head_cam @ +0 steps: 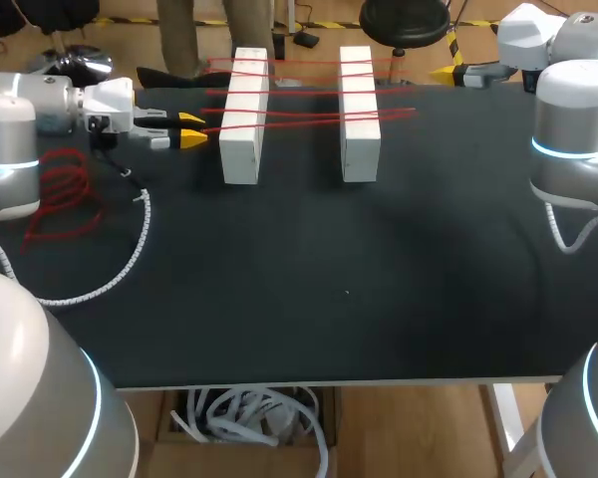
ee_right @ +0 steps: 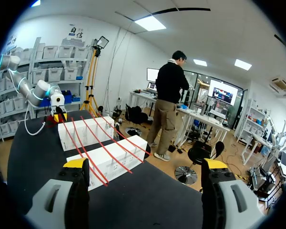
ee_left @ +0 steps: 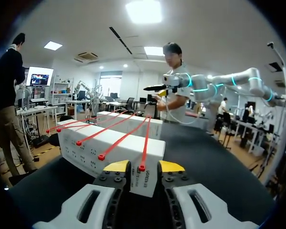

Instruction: Grab the tape and strap the tape.

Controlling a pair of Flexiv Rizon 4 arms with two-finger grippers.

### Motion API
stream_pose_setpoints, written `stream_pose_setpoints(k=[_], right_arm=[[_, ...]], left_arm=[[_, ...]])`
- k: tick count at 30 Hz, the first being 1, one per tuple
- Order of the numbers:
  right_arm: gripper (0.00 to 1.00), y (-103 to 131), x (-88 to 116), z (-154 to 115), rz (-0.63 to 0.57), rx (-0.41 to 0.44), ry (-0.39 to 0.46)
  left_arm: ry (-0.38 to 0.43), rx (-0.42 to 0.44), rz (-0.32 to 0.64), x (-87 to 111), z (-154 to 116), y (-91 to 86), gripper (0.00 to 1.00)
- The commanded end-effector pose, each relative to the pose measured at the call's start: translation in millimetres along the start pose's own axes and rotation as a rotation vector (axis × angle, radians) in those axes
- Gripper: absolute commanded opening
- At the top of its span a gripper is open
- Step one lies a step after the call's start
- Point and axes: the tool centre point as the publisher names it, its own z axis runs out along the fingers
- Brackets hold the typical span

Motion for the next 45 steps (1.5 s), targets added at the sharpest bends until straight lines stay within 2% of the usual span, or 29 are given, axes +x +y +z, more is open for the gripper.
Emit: stream_pose_setpoints(k=[1, 2, 4, 5, 6, 11, 15, 17, 23, 25, 29, 30, 45], right_arm=[[1.0, 0.0, 0.0, 0.0, 0.0, 0.0, 0.0], [1.0, 0.0, 0.0, 0.0, 0.0, 0.0, 0.0], [1.0, 0.0, 0.0, 0.0, 0.0, 0.0, 0.0], [1.0, 0.0, 0.0, 0.0, 0.0, 0.0, 0.0], [1.0, 0.0, 0.0, 0.0, 0.0, 0.0, 0.0], [1.0, 0.0, 0.0, 0.0, 0.0, 0.0, 0.0], [1.0, 0.0, 0.0, 0.0, 0.0, 0.0, 0.0], [1.0, 0.0, 0.0, 0.0, 0.0, 0.0, 0.0], [1.0, 0.0, 0.0, 0.0, 0.0, 0.0, 0.0], [1.0, 0.0, 0.0, 0.0, 0.0, 0.0, 0.0], [1.0, 0.0, 0.0, 0.0, 0.0, 0.0, 0.0], [1.0, 0.0, 0.0, 0.0, 0.0, 0.0, 0.0], [1.0, 0.0, 0.0, 0.0, 0.0, 0.0, 0.0]], left_arm=[[-0.006, 0.003, 0.002, 1.2, 2.5, 0.3, 0.22], [-0.007, 0.004, 0.003, 1.6, 2.8, 0.2, 0.19], [-0.008, 0.004, 0.002, 2.5, 3.5, -0.1, 0.2], [-0.009, 0.005, 0.002, 2.7, 4.0, -0.7, 0.23], [-0.011, 0.008, 0.0, 2.9, 4.6, -1.2, 0.31], [-0.016, 0.019, -0.004, 2.2, 6.9, -2.3, 0.31], [-0.019, 0.019, 0.001, 1.3, 6.8, -2.7, 0.28], [-0.019, 0.019, 0.004, 1.0, 6.5, -2.1, 0.2], [-0.028, 0.021, 0.002, -1.7, 4.3, -0.4, 0.22], [-0.029, 0.022, 0.004, -1.8, 3.8, -0.5, 0.17], [-0.027, 0.024, 0.004, -2.3, 2.7, 0.0, 0.23], [-0.026, 0.024, 0.006, -2.3, 2.6, 0.1, 0.0], [-0.016, 0.024, 0.008, 1.5, 2.5, 0.0, 0.0]])
